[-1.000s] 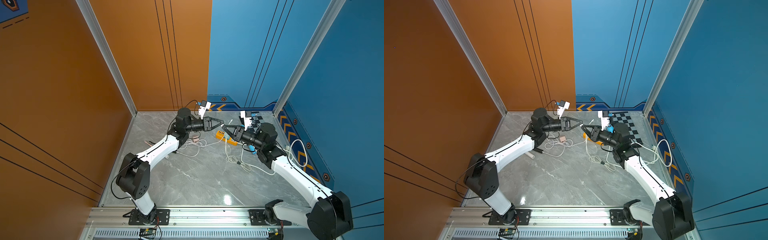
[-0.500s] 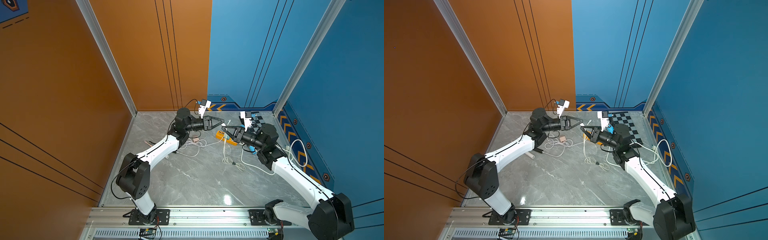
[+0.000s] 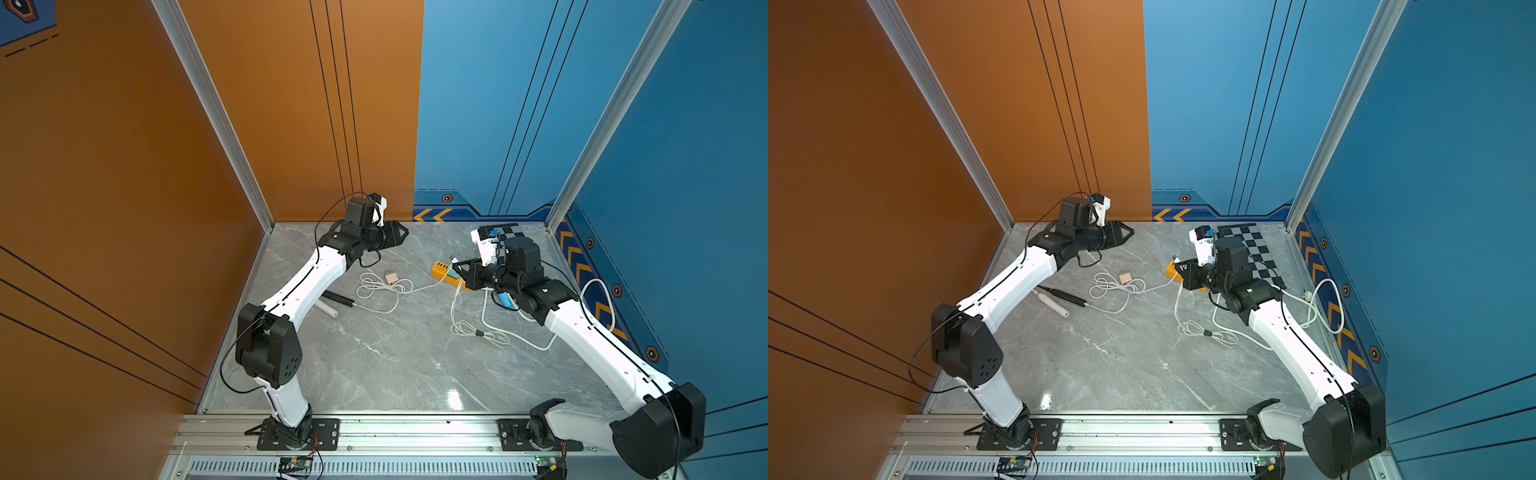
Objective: Charge the electric toothbrush
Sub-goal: Pick up the charging cable from the center of the board, then pick up the plug from the center of the board.
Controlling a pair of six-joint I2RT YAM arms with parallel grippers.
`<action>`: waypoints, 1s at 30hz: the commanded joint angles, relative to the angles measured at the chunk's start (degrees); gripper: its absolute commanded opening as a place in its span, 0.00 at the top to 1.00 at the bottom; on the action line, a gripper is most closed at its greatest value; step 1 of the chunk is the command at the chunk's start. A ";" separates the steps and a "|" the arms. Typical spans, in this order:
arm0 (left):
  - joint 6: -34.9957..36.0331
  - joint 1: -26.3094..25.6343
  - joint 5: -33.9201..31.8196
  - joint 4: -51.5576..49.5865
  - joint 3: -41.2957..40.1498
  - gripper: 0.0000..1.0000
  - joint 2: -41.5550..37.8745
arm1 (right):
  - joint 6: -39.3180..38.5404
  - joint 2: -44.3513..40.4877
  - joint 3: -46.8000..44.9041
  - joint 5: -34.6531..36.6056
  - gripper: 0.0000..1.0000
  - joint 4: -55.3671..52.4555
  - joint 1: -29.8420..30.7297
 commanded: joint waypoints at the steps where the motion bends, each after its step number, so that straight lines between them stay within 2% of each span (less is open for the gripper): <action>1: 4.21 1.02 -11.90 -23.39 5.16 0.53 7.75 | -4.40 1.93 1.06 4.74 1.00 -7.17 1.64; 7: -0.36 -0.58 -19.28 -28.01 10.41 0.51 16.03 | -4.41 2.61 0.62 6.04 1.00 -7.74 2.42; 15: -3.96 -1.32 -14.01 -27.94 15.38 0.33 23.78 | -4.79 3.38 -0.08 5.96 1.00 -8.19 2.71; 21: -4.14 -1.98 -15.17 -27.95 20.30 0.34 28.15 | -5.08 3.73 -0.33 5.89 1.00 -8.35 2.83; 30: -4.75 -1.82 -14.58 -27.99 21.35 0.33 32.32 | -5.45 4.15 -0.46 5.76 1.00 -8.45 2.76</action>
